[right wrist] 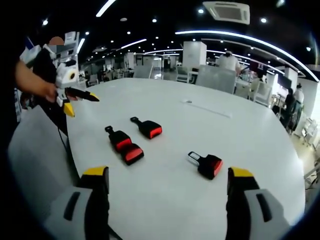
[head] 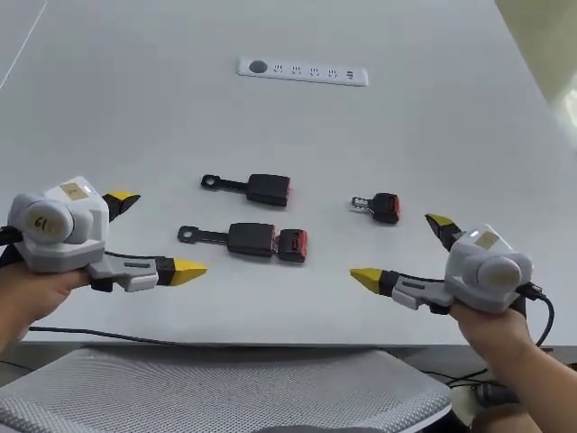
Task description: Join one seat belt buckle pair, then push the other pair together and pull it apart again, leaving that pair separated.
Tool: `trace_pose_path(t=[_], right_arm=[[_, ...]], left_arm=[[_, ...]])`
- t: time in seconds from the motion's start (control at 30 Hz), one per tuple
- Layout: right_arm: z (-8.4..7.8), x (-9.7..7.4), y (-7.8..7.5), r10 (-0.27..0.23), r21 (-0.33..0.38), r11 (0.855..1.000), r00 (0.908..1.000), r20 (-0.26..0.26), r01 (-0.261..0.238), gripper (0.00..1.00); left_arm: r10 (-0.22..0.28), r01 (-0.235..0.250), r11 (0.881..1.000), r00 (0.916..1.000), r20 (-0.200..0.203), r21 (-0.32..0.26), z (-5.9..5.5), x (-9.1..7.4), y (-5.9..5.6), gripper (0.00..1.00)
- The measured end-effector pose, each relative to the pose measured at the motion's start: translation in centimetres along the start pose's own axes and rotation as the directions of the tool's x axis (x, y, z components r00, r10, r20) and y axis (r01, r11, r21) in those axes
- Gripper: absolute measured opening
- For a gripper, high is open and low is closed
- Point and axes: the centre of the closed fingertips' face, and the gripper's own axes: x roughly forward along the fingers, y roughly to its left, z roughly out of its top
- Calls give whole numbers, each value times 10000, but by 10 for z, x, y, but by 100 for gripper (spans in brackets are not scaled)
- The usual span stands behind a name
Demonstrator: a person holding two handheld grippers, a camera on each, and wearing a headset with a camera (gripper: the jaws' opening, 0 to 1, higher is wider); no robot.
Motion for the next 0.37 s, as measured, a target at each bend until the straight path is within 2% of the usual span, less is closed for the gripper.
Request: trace_pose_path(t=[0.37], right_arm=[[-4,-1,5,10,10,10000,10000,-86,-10,100]], left_arm=[[38,-38,10000,10000,57,-87,-2,-7,0,100]])
